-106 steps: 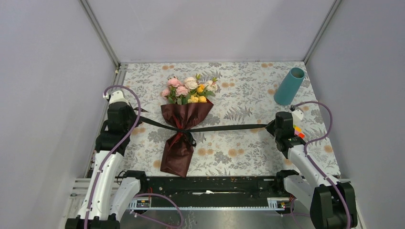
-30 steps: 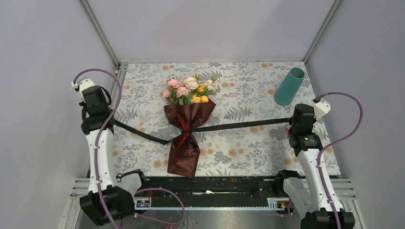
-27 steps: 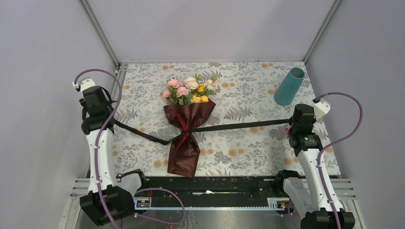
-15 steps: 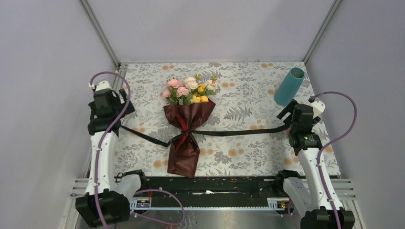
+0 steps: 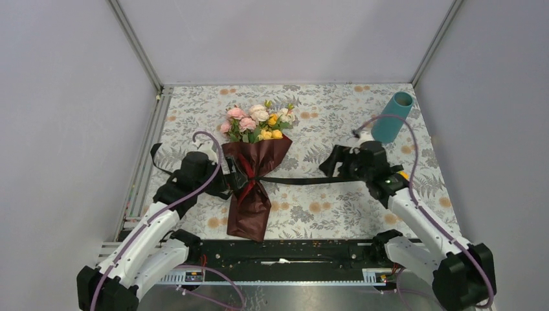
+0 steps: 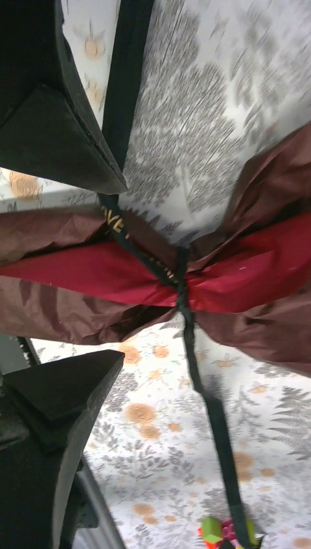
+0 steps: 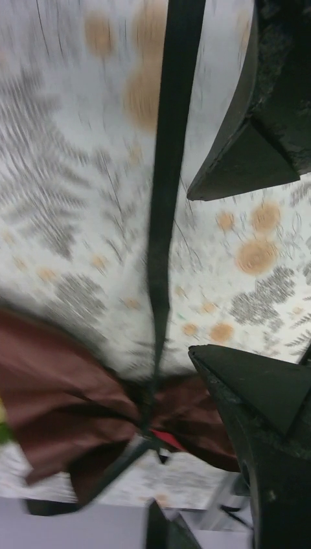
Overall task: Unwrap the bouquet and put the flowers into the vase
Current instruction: Untie the ribbon from the wrapping paper.
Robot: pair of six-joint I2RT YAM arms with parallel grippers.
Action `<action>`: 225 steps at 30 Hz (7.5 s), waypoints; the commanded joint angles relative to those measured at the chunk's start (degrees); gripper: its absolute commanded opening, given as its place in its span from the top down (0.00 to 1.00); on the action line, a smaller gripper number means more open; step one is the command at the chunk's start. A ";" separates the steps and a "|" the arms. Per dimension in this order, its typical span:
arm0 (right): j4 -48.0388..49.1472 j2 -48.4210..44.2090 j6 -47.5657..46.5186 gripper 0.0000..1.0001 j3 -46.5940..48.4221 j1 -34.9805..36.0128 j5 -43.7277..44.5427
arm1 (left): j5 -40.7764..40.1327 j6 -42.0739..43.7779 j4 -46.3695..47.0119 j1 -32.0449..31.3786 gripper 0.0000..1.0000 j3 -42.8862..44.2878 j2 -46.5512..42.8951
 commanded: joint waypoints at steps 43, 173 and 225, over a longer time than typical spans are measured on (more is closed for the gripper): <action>28.47 40.48 15.16 0.80 9.24 37.78 -2.75 | -6.73 -1.67 7.46 -5.51 0.70 -6.13 10.05; 3.49 36.64 -10.68 1.00 25.22 38.92 20.90 | 9.43 5.62 12.54 3.65 0.05 5.23 3.58; 15.26 30.00 -0.95 1.00 11.69 34.52 12.08 | 4.86 7.87 38.37 -19.30 0.70 -0.61 30.12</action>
